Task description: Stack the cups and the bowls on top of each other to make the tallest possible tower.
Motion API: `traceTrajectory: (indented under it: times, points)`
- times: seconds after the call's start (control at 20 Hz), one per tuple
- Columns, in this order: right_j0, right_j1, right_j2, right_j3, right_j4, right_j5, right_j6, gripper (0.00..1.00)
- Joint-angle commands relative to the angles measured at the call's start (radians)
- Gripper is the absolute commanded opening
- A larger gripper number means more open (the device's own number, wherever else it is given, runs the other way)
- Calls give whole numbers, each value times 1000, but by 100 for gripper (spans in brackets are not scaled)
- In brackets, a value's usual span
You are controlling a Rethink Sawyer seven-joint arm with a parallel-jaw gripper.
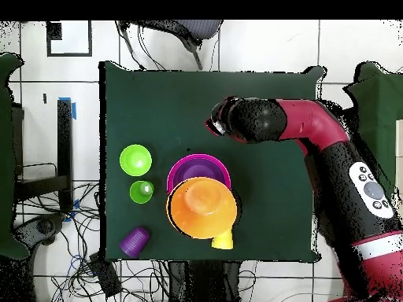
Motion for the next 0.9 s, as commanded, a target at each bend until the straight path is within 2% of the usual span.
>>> traceTrajectory:
  times: [0.05,0.25,0.9]
  points:
    - [20,13,-84,-18,-23,103,-28,100]
    - [41,6,-107,-28,-50,119,-44,100]
    - [51,1,-111,-21,8,84,20,100]
